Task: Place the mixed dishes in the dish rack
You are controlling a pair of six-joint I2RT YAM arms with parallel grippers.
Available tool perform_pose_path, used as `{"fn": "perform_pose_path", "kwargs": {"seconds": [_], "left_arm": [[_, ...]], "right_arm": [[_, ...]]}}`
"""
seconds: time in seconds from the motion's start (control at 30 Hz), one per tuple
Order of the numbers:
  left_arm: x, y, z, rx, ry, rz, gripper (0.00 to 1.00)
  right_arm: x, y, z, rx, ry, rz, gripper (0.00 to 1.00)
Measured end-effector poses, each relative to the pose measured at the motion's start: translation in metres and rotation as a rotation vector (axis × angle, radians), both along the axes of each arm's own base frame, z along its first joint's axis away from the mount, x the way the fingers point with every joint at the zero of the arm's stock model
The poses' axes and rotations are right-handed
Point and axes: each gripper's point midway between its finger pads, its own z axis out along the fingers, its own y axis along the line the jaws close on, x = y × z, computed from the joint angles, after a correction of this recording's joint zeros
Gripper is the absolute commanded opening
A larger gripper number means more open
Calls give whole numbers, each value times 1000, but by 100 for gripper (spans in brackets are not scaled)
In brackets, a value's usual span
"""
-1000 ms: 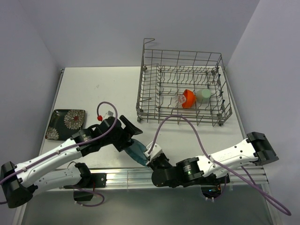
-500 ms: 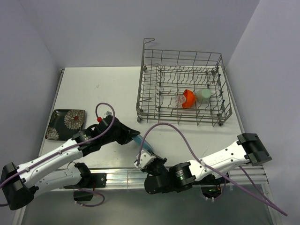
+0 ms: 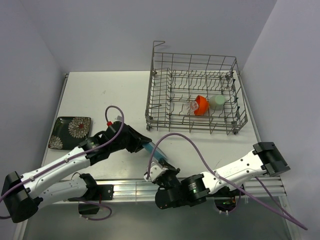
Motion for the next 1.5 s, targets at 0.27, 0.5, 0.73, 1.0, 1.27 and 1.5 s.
{"fn": "perform_pose_path", "kwargs": {"seconds": [0.27, 0.5, 0.73, 1.0, 1.27, 1.5], "left_arm": [[0, -7, 6, -3, -60, -59, 0], [0, -12, 5, 20, -94, -95, 0], [-4, -16, 4, 52, -144, -151, 0], [-10, -18, -6, 97, -159, -206, 0], [-9, -17, -9, 118, -170, -214, 0], [-12, -15, -12, 130, -161, -223, 0]], "right_arm": [[2, -10, 4, 83, 76, 45, 16], [3, -13, 1, 112, 138, 86, 23], [2, -8, -6, 143, 214, 113, 51], [14, -5, -11, 170, 239, 69, 73], [23, 2, -25, 159, 248, 30, 75], [26, 10, -33, 189, 257, 1, 72]]}}
